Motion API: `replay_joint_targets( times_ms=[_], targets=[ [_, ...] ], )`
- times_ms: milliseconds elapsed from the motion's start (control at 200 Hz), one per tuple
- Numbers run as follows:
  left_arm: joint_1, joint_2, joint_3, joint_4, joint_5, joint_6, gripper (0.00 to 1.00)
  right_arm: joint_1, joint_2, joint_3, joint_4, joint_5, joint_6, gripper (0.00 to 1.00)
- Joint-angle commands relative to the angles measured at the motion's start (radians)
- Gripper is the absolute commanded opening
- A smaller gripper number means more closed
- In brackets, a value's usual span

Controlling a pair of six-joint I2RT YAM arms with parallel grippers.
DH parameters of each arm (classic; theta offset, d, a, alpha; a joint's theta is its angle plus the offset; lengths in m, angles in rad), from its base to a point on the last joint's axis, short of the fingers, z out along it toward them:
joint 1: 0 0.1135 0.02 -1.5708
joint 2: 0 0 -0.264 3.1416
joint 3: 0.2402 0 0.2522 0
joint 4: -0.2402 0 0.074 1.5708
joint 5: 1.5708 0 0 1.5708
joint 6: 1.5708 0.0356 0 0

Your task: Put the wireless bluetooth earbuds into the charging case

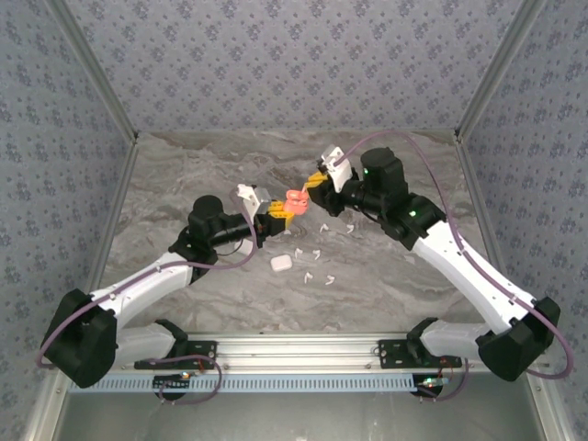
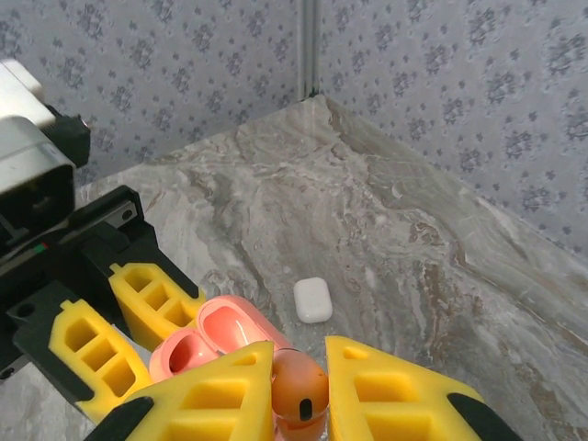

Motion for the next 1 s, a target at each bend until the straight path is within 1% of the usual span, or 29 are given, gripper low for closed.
replay_joint_targets(
  times_ms=[0,340,665,994],
  targets=[
    [-0.005,-0.003,0.050,0.036,0.030,-0.014,0.00,0.017,0.021,0.048,-0.005,-0.031,-0.043,0.20],
    [-0.005,-0.006,0.049,0.035,0.028,-0.015,0.00,0.057,0.065,0.040,-0.009,-0.052,-0.045,0.19],
    [-0.006,-0.011,0.046,0.034,0.026,-0.017,0.00,0.064,0.066,0.027,-0.021,-0.066,-0.048,0.20],
    [-0.005,-0.016,0.044,0.035,0.024,-0.019,0.00,0.058,0.059,0.012,-0.039,-0.128,-0.048,0.21]
  ],
)
